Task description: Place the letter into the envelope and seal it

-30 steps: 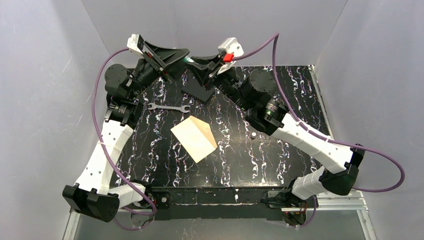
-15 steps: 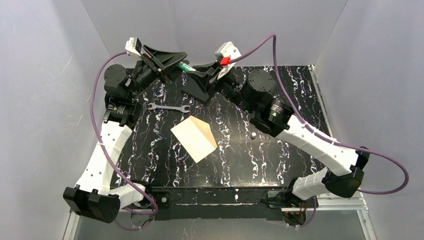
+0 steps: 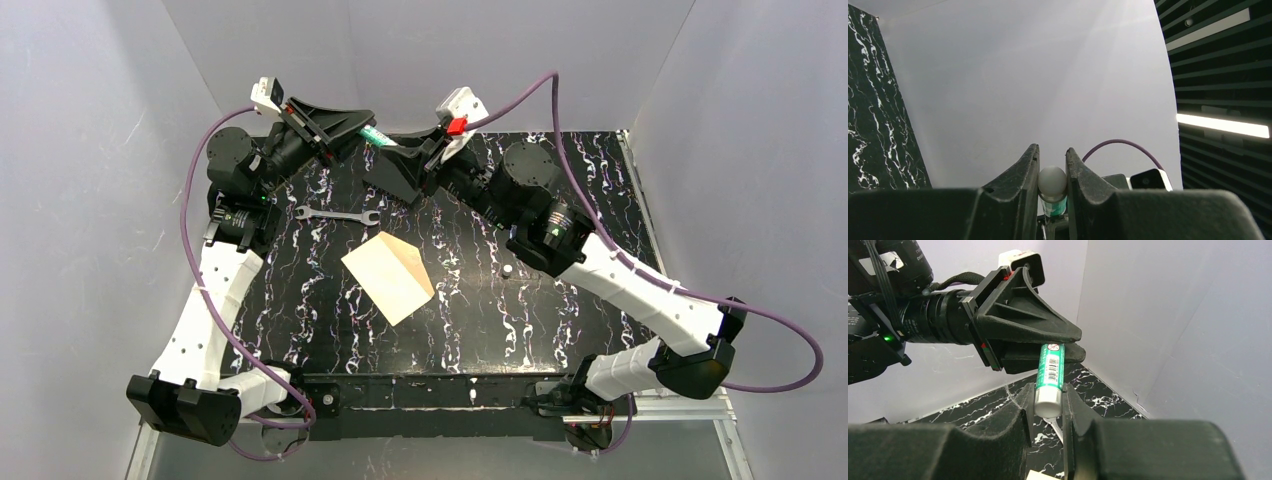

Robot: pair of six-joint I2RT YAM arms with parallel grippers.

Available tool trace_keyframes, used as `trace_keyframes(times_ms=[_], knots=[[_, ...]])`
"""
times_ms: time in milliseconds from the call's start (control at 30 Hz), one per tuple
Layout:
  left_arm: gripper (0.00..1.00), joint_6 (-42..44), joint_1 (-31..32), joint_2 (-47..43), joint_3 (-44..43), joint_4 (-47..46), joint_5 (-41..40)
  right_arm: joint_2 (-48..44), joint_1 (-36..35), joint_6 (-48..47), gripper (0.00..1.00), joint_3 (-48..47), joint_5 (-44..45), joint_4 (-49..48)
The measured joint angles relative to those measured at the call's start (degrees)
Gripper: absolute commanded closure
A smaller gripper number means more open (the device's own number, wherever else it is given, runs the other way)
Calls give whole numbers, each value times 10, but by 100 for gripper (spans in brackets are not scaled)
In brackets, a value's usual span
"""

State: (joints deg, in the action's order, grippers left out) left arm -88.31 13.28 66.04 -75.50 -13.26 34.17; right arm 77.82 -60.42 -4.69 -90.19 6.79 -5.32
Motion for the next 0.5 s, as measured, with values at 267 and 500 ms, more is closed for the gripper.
trace_keyframes(times_ms=[267, 500], knots=[[100, -48, -1, 0, 0, 0, 3, 0, 0, 2, 27, 37, -5, -64], [100, -116, 0, 1, 2, 0, 3, -9, 0, -18, 29, 149, -19, -181]])
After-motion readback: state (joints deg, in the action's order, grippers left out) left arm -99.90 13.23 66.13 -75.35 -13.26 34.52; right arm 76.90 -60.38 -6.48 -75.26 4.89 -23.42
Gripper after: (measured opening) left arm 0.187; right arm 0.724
